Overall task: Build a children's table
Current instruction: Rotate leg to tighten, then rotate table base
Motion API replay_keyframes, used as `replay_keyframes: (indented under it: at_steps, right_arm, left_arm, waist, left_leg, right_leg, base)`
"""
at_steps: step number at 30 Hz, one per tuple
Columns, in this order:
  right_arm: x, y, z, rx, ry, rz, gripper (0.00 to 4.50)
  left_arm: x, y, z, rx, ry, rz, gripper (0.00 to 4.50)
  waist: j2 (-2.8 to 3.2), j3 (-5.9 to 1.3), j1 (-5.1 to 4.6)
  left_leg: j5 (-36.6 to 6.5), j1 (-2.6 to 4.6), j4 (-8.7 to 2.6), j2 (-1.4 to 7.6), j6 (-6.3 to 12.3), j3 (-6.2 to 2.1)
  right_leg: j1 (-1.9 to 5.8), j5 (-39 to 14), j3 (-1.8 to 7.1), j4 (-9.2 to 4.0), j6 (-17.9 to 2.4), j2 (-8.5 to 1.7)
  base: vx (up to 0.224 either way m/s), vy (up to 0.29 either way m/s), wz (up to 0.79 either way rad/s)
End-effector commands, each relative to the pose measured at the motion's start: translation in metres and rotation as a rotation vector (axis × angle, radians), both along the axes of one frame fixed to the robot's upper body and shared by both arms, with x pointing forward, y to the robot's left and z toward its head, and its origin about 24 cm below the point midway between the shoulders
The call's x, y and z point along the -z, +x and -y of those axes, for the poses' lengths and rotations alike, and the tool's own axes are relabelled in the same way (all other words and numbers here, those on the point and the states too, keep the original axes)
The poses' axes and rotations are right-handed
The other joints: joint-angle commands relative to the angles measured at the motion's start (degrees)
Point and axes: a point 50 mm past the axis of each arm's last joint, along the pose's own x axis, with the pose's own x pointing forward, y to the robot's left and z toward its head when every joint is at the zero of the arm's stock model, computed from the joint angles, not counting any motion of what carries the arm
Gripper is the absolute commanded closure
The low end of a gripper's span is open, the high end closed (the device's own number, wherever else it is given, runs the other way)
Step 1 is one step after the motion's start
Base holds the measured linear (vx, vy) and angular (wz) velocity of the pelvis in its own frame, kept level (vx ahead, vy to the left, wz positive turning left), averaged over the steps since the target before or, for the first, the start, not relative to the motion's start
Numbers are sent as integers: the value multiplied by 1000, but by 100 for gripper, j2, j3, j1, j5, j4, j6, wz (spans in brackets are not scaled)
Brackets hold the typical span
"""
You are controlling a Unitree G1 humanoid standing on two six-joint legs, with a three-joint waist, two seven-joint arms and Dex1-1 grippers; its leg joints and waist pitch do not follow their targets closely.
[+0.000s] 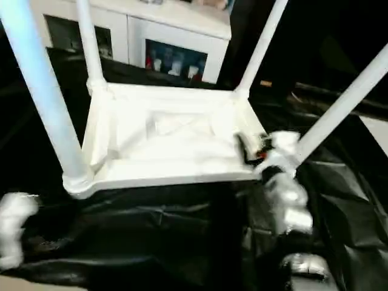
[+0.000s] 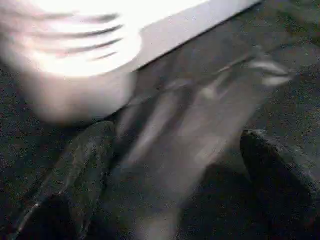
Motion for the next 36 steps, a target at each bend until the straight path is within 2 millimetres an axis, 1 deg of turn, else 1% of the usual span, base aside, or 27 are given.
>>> replay_keyframes:
  at_steps: [1, 2, 4, 5, 6, 7, 8, 9, 10, 11, 14, 15, 16, 17, 20, 21, 22, 23, 24, 25, 27, 28, 29, 30, 32, 33, 36]
  right_arm:
    - [-1, -5, -1, -56, -27, -2, 62]
    - [2, -12, -4, -106, -37, -6, 62]
    - [8, -28, -2, -176, -61, -29, 62]
    - [11, -35, 1, -188, -77, -43, 62]
    - [11, -35, 1, -188, -77, -43, 62]
    - [15, -40, 8, -168, -97, -59, 62]
    - [16, -43, 12, -154, -111, -70, 62]
    - [21, -48, 26, -71, -118, -93, 62]
    - [23, -51, 33, -28, -120, -105, 62]
    - [27, -58, 46, 48, -106, -127, 62]
    - [34, -71, 57, 101, -103, -168, 62]
    - [38, -75, 58, 96, -111, -193, 62]
    - [46, -80, 59, 88, -136, -235, 62]
    - [50, -83, 59, 82, -152, -261, 62]
    - [55, -81, 59, 101, -175, -286, 62]
    - [55, -79, 57, 102, -170, -285, 62]
    - [55, -72, 52, 113, -169, -285, 62]
    - [55, -67, 49, 114, -165, -282, 62]
    - [55, -67, 49, 114, -164, -282, 62]
    - [55, -59, 41, 113, -162, -281, 62]
    - [55, -52, 35, 106, -161, -281, 62]
    - [55, -47, 28, 89, -145, -287, 62]
    - [56, -43, 23, 76, -135, -294, 62]
    - [58, -40, 19, 67, -128, -303, 62]
    - [61, -37, 14, 54, -145, -315, 62]
    - [62, -36, 12, 47, -160, -321, 62]
    - [61, -30, 4, 36, -154, -323, 62]
  left_arm:
    - [-3, -4, -5, -10, -25, -6, 0]
    - [-8, -5, -10, -23, -27, 6, 0]
    - [-23, 0, -18, -66, -46, 88, 0]
    - [-31, 3, -21, -86, -60, 137, 0]
    - [-31, 3, -21, -86, -60, 137, 0]
    - [-38, 9, -23, -110, -72, 198, 0]
    - [-42, 12, -25, -123, -81, 235, 0]
    - [-47, 20, -21, -121, -116, 280, 0]
    - [-49, 24, -19, -117, -134, 301, 0]
    - [-51, 34, -10, -95, -180, 321, 0]
    - [-54, 50, 4, -68, -237, 353, 0]
    - [-53, 54, 8, -58, -249, 357, 0]
    - [-53, 60, 15, -39, -275, 362, 0]
    - [-53, 64, 19, -27, -291, 365, 0]
    - [-53, 75, 31, 15, -332, 361, 0]
    - [-54, 78, 35, 28, -350, 358, 0]
    - [-54, 89, 43, 51, -358, 361, 0]
    - [-53, 94, 46, 53, -352, 362, 0]
    - [-53, 95, 46, 53, -351, 363, 0]
    - [-53, 104, 51, 61, -347, 362, 0]
    - [-53, 110, 55, 68, -356, 355, 0]
    - [-56, 114, 61, 91, -372, 355, 0]
    - [-59, 116, 66, 117, -392, 354, 0]
    - [-62, 116, 72, 149, -421, 349, 0]
    - [-66, 112, 82, 223, -452, 319, 0]
    - [-67, 109, 87, 266, -463, 297, 0]
    - [-75, 88, 108, 486, -549, 166, 0]
  waist:
    - [145, -194, 29]
    - [149, -180, 50]
    - [110, -141, 88]
    - [137, -142, 160]
    - [137, -142, 160]
    - [158, -97, 190]
    - [130, -99, 182]
    - [24, -93, 170]
    - [60, -113, 209]
    - [38, -99, 219]
    - [5, -109, 271]
    - [-47, -123, 261]
    - [-56, -149, 272]
    - [-64, -146, 269]
    - [-47, -159, 228]
    - [-69, -161, 203]
    - [-44, -143, 182]
    - [-60, -155, 160]
    - [-69, -152, 143]
    - [-36, -139, 126]
    - [-43, -155, 116]
    - [-62, -108, 117]
    - [-19, -115, 132]
    - [8, -117, 137]
    - [-21, -109, 136]
    - [-5, -104, 151]
    - [12, -105, 163]
  left_leg:
    - [-2117, 117, -454, 166, -10, -96]
    - [-2312, 166, -466, 171, -61, -103]
    - [-2551, 182, -474, 179, -90, -90]
    - [-2608, 195, -481, 177, -123, -100]
    - [-2608, 195, -481, 177, -123, -100]
    - [-2895, 240, -506, 176, -212, -105]
    - [-3050, 235, -512, 170, -283, -133]
    - [-3018, 174, -530, 168, -328, -156]
    - [-2974, 213, -519, 164, -355, -154]
    - [-3011, 262, -496, 159, -354, -127]
    - [-2982, 213, -507, 156, -390, -148]
    - [-2907, 156, -508, 149, -388, -165]
    - [-2713, 131, -506, 152, -381, -178]
    - [-2627, 130, -496, 148, -390, -173]
    - [-2661, 135, -482, 140, -430, -190]
    - [-2683, 142, -472, 142, -435, -192]
    - [-2699, 140, -480, 137, -442, -200]
    - [-2670, 147, -466, 131, -430, -196]
    - [-2619, 118, -473, 132, -428, -204]
    - [-2495, 84, -493, 129, -448, -217]
    - [-2400, 109, -471, 126, -469, -206]
    - [-2354, 106, -484, 132, -456, -199]
    - [-2380, 145, -472, 135, -435, -188]
    - [-2259, 139, -470, 136, -424, -183]
    - [-2053, 115, -462, 134, -409, -163]
    - [-1998, 127, -461, 126, -393, -154]
    - [-1606, 135, -431, 125, -375, -117]
  right_leg:
    - [99, -1784, 222, -497, -707, -270]
    - [65, -1905, 217, -505, -721, -257]
    - [34, -2046, 233, -541, -713, -266]
    - [52, -2135, 237, -552, -674, -283]
    - [52, -2135, 237, -552, -674, -283]
    - [-1, -2300, 230, -601, -663, -283]
    - [15, -2416, 214, -603, -617, -297]
    - [65, -2568, 200, -613, -526, -312]
    - [46, -2551, 208, -603, -508, -331]
    - [-17, -2422, 216, -617, -527, -320]
    - [44, -2392, 203, -601, -479, -340]
    - [98, -2437, 196, -588, -433, -355]
    - [134, -2413, 193, -568, -376, -376]
    - [125, -2419, 192, -588, -362, -383]
    - [121, -2554, 180, -599, -356, -396]
    - [109, -2537, 172, -603, -375, -395]
    - [97, -2538, 168, -606, -399, -392]
    - [91, -2428, 168, -593, -431, -384]
    - [112, -2397, 166, -583, -438, -382]
    - [125, -2316, 160, -561, -444, -382]
    - [118, -2133, 157, -535, -500, -379]
    - [104, -1987, 162, -530, -551, -372]
    - [92, -1877, 172, -508, -620, -374]
    - [110, -1600, 170, -475, -721, -365]
    - [134, -1341, 165, -429, -811, -351]
    - [129, -1290, 170, -434, -831, -348]
    - [141, -753, 173, -352, -995, -332]
  base:
    - [0, 0, 0]
    - [0, 0, 0]
    - [0, 0, 0]
    - [0, 0, 0]
    - [0, 0, 0]
    - [0, 0, 0]
    - [0, 0, 0]
    - [-55, 20, 3]
    - [0, 0, 0]
    - [0, 0, 0]
    - [0, 0, 0]
    - [0, 0, 0]
    - [0, 0, 0]
    - [0, 0, 0]
    - [0, 0, 0]
    - [0, 0, 0]
    - [0, 0, 0]
    - [0, 0, 0]
    - [0, 0, 0]
    - [0, 0, 0]
    - [0, 0, 0]
    - [0, 0, 0]
    - [0, 0, 0]
    - [0, 0, 0]
    - [0, 0, 0]
    - [0, 0, 0]
    - [0, 0, 0]
